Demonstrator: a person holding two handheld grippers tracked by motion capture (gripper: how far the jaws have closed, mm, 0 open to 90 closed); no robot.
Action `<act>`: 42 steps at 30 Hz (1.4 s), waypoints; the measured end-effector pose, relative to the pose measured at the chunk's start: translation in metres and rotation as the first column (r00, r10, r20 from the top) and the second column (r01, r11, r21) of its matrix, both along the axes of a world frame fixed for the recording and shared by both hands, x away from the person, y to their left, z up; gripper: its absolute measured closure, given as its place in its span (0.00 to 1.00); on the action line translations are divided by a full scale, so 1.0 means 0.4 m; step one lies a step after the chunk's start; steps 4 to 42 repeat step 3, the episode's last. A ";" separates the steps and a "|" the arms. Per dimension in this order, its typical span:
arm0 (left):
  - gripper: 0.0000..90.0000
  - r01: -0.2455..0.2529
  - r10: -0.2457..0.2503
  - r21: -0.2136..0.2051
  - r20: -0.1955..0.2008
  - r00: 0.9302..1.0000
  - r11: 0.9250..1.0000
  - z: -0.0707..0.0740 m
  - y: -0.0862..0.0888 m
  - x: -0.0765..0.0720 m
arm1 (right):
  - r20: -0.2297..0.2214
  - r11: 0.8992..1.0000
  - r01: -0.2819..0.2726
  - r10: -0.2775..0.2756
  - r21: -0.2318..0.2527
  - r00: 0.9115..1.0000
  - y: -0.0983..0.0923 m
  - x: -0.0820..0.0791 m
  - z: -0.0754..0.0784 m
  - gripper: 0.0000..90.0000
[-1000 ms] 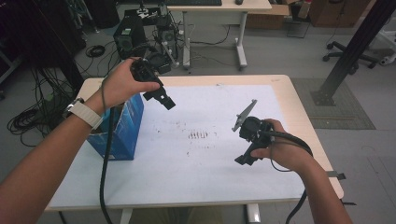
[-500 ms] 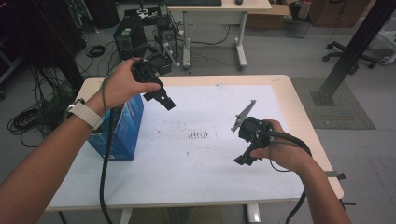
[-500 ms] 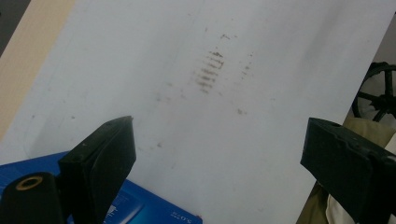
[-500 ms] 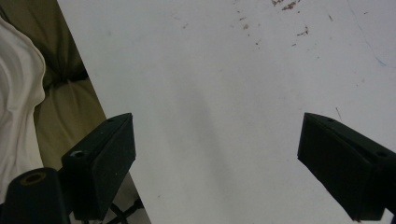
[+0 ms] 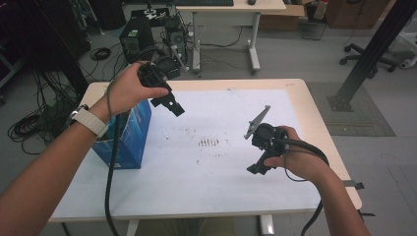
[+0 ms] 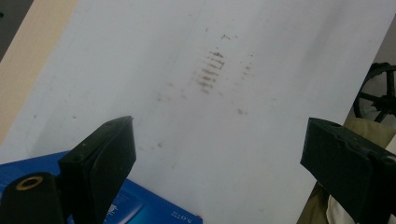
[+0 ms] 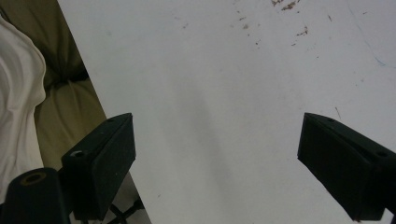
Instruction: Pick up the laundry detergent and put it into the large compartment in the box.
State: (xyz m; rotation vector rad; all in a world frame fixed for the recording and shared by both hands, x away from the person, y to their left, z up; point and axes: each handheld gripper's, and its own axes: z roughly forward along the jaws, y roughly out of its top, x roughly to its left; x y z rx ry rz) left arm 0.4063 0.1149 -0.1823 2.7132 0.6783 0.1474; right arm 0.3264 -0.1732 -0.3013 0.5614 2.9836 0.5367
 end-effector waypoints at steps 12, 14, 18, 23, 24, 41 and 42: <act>0.11 0.000 0.000 -0.003 0.000 1.000 1.000 0.001 -0.001 -0.001 | 0.002 1.000 0.001 -0.001 0.002 1.000 -0.002 0.000 0.001 0.13; 0.11 0.000 0.000 -0.003 0.000 1.000 1.000 0.001 -0.001 -0.001 | 0.002 1.000 0.001 -0.001 0.002 1.000 -0.002 0.000 0.001 0.13; 0.11 0.000 0.000 -0.003 0.000 1.000 1.000 0.001 -0.001 -0.001 | 0.002 1.000 0.001 -0.001 0.002 1.000 -0.002 0.000 0.001 0.13; 0.11 0.000 0.000 -0.003 0.000 1.000 1.000 0.001 -0.001 -0.001 | 0.002 1.000 0.001 -0.001 0.002 1.000 -0.002 0.000 0.001 0.13; 0.11 0.000 0.000 -0.003 0.000 1.000 1.000 0.001 -0.001 -0.001 | 0.002 1.000 0.001 -0.001 0.002 1.000 -0.002 0.000 0.001 0.13; 0.11 0.000 0.000 -0.003 0.000 1.000 1.000 0.001 -0.001 -0.001 | 0.002 1.000 0.001 -0.001 0.002 1.000 -0.002 0.000 0.001 0.13; 0.11 0.000 0.000 -0.003 0.000 1.000 1.000 0.001 -0.001 -0.001 | 0.002 1.000 0.001 -0.001 0.002 1.000 -0.002 0.000 0.001 0.13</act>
